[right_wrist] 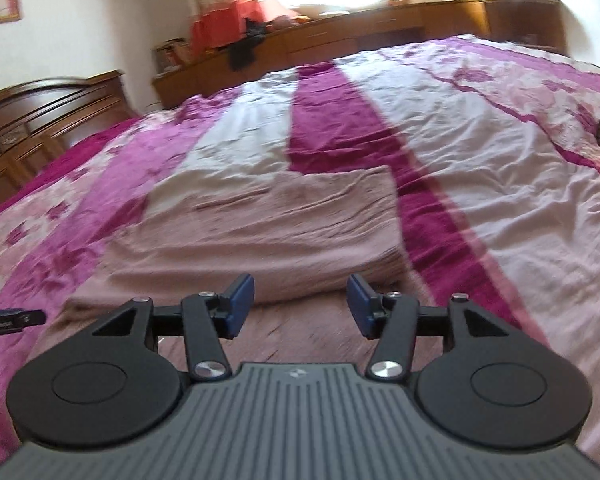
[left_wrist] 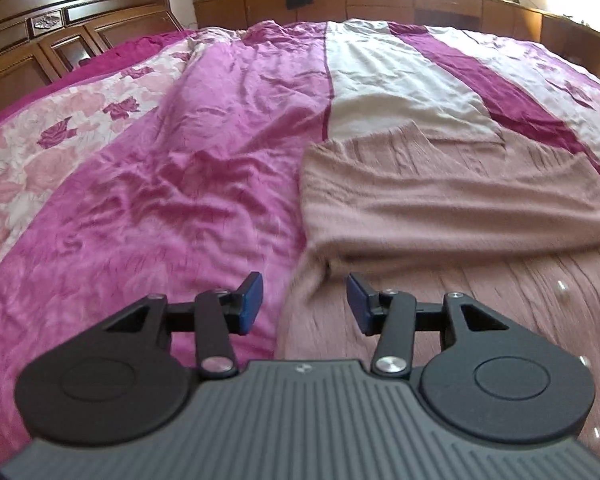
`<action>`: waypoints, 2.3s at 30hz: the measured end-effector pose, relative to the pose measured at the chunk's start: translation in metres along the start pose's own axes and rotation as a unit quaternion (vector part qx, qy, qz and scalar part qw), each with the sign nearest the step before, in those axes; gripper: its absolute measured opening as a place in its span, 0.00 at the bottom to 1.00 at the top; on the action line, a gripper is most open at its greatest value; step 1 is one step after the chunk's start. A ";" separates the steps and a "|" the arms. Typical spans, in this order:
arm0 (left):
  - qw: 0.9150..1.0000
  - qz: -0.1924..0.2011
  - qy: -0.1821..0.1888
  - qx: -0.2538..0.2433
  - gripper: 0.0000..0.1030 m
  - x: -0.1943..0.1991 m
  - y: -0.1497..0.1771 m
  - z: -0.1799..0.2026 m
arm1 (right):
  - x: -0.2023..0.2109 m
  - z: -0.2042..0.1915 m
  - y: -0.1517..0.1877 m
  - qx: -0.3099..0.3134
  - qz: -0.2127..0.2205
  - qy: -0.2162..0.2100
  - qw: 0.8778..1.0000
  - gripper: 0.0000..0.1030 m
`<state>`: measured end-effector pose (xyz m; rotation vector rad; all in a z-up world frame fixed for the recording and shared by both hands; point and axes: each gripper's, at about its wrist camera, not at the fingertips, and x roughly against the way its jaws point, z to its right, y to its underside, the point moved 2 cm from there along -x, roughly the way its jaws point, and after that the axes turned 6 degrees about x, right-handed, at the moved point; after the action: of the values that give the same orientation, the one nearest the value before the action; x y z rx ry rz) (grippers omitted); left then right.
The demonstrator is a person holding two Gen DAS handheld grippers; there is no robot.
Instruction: Fold small clothes
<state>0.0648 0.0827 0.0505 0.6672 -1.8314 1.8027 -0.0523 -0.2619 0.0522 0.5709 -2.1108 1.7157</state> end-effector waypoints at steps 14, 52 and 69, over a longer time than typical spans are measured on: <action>0.996 -0.026 0.039 -0.078 0.48 0.067 0.063 0.033 | 0.076 -0.049 0.066 0.169 -0.039 -0.065 0.983 0.78; 0.963 -0.035 0.102 -0.248 0.80 0.072 0.144 0.104 | 0.058 -0.081 0.106 0.249 -0.050 0.046 0.966 0.80; 0.973 -0.014 0.132 -0.189 0.30 0.062 0.120 0.101 | 0.044 -0.074 0.112 0.218 -0.073 0.011 0.973 0.55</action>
<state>-0.0603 -0.0176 -0.0026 0.2912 -1.8927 1.3897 -0.1465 -0.1727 -0.0045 0.8009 -1.6279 2.0949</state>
